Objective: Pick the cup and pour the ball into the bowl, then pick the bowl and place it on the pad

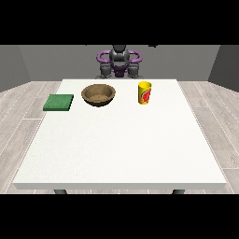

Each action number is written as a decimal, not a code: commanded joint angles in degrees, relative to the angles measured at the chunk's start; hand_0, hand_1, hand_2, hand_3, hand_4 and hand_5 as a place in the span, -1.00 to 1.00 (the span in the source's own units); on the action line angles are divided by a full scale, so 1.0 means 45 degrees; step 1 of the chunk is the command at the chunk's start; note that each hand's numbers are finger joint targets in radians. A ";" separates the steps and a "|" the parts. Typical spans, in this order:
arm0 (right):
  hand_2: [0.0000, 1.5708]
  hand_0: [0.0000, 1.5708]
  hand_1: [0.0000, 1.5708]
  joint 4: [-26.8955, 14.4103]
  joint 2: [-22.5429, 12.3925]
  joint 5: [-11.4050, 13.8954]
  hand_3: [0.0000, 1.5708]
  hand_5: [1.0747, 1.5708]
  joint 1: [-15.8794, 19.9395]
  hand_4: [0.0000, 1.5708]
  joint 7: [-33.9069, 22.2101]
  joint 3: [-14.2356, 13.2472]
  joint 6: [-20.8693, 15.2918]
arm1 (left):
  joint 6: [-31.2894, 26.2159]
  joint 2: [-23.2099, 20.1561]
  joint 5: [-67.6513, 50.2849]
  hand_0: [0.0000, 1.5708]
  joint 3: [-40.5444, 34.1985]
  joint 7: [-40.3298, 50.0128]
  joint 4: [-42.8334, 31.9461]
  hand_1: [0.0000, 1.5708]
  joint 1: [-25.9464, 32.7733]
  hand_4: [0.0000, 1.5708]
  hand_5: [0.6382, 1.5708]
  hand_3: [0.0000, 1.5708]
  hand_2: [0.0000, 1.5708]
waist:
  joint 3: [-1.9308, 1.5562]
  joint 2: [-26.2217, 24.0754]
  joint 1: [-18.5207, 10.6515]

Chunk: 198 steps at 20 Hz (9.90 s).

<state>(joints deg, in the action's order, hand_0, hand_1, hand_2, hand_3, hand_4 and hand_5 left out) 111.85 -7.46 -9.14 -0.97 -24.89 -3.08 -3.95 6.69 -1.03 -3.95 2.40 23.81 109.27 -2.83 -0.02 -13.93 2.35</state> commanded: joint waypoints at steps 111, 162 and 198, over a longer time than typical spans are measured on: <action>-1.00 -1.00 -1.00 -1.0642 -0.1446 -0.1687 -1.00 0.96 0.2267 -0.01 0.6184 -0.3729 0.2923 | -0.0560 -0.2189 0.3233 -1.00 -0.3027 -0.3117 -0.9979 -1.00 -1.0059 0.34 0.99 -1.00 -1.00 | 0.0090 0.2373 -0.2269; 1.00 1.00 1.00 -1.6917 -0.0941 0.0651 0.80 0.82 0.3357 0.17 1.0893 -0.3081 -0.1457 | -0.6930 -0.8132 -0.3805 -1.00 -0.7089 -0.2675 -0.8753 -1.00 -0.8478 0.42 0.89 -1.00 -1.00 | 0.0041 0.5921 -0.2853; 1.00 1.00 1.00 -1.5928 -0.5890 -0.0034 -0.43 0.99 0.6621 0.35 0.4684 -0.3989 0.0944 | -0.7851 -0.9563 -0.3470 -1.00 -0.8080 -0.6481 -1.1672 -1.00 -0.5917 0.54 0.96 -1.00 -1.00 | 0.0004 0.5830 -0.1315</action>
<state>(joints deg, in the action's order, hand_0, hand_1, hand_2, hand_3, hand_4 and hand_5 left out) 41.34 -37.00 -8.41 28.91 -4.52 -20.53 1.51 -27.48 -44.28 -19.69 -34.01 -2.62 57.39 -31.02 -0.01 11.82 -2.92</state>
